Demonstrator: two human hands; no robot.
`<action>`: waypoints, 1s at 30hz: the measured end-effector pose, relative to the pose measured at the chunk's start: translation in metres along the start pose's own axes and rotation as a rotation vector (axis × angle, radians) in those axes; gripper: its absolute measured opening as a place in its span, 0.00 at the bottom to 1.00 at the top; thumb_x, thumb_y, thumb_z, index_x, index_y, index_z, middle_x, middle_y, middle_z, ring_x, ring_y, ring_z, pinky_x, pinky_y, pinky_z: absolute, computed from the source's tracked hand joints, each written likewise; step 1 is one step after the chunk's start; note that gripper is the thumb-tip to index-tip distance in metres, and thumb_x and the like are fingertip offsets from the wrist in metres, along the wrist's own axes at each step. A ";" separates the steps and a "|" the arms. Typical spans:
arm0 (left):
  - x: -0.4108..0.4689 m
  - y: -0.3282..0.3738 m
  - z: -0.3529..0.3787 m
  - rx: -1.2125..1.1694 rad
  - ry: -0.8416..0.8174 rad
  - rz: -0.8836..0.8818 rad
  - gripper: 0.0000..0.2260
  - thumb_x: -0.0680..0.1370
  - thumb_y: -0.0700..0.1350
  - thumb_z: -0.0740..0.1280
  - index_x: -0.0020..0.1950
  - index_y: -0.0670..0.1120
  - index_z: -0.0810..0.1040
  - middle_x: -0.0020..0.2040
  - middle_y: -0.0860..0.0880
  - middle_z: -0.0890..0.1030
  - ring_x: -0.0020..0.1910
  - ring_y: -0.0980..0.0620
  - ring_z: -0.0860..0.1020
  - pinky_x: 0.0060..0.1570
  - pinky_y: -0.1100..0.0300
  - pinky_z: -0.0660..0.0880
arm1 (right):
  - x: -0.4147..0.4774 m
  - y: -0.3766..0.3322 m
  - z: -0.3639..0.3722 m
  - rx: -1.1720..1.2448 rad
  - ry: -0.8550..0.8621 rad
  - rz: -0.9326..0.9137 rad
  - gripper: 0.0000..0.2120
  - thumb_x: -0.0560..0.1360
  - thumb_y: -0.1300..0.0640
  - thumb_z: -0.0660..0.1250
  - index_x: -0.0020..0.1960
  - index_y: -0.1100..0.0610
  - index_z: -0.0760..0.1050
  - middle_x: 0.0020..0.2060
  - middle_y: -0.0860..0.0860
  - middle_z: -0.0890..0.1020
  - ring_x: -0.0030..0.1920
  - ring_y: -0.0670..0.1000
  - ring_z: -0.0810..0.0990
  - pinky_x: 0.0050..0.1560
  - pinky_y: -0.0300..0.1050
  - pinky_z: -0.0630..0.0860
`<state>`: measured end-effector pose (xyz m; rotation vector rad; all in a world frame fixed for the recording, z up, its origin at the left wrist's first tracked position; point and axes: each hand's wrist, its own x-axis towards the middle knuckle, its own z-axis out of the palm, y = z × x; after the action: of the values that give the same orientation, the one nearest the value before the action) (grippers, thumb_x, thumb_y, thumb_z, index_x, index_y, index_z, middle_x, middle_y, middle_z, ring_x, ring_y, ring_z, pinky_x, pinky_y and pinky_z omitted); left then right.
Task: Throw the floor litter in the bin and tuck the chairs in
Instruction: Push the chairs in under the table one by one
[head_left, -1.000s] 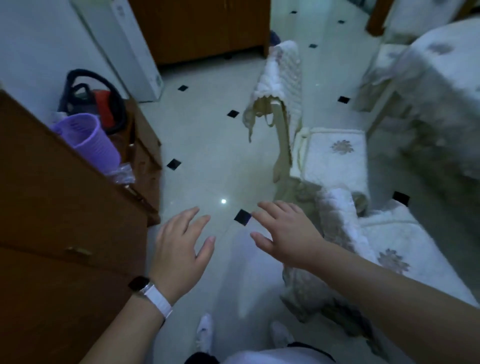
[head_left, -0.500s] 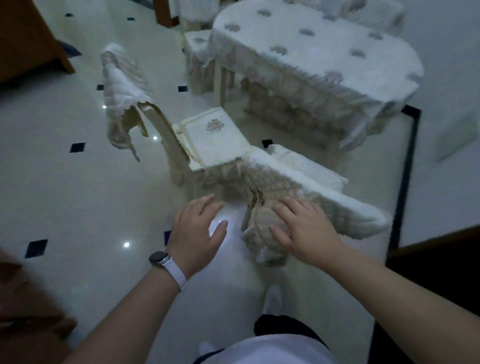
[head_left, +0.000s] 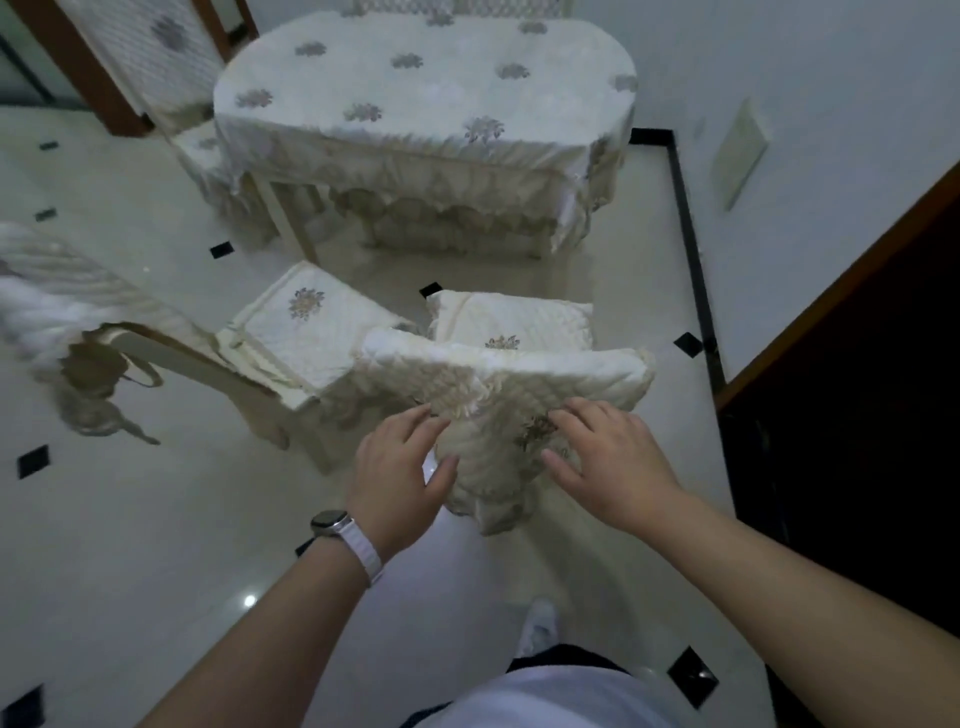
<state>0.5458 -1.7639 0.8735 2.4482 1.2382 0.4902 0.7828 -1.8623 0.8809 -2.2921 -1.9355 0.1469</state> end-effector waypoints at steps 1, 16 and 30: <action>0.006 0.003 -0.001 0.013 -0.008 0.001 0.22 0.75 0.57 0.60 0.62 0.47 0.80 0.63 0.46 0.78 0.63 0.45 0.76 0.60 0.46 0.72 | 0.005 0.005 0.000 0.016 -0.001 0.009 0.27 0.74 0.39 0.54 0.62 0.54 0.76 0.60 0.53 0.78 0.59 0.57 0.77 0.56 0.54 0.73; 0.102 0.019 0.024 0.143 -0.088 0.002 0.27 0.79 0.58 0.63 0.75 0.49 0.65 0.68 0.47 0.75 0.65 0.46 0.73 0.63 0.47 0.71 | 0.053 0.073 0.010 0.151 0.002 0.083 0.27 0.79 0.42 0.59 0.73 0.54 0.65 0.72 0.52 0.67 0.70 0.55 0.65 0.69 0.53 0.60; 0.159 -0.054 0.048 0.200 -0.104 0.365 0.29 0.80 0.66 0.48 0.58 0.47 0.79 0.52 0.49 0.82 0.51 0.45 0.80 0.56 0.51 0.65 | 0.125 0.073 0.049 0.085 0.084 -0.108 0.26 0.73 0.32 0.60 0.50 0.55 0.78 0.42 0.51 0.79 0.42 0.56 0.77 0.47 0.51 0.73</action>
<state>0.6187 -1.6109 0.8302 2.8471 0.8354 0.3391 0.8672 -1.7487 0.8225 -2.1004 -1.9663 0.1175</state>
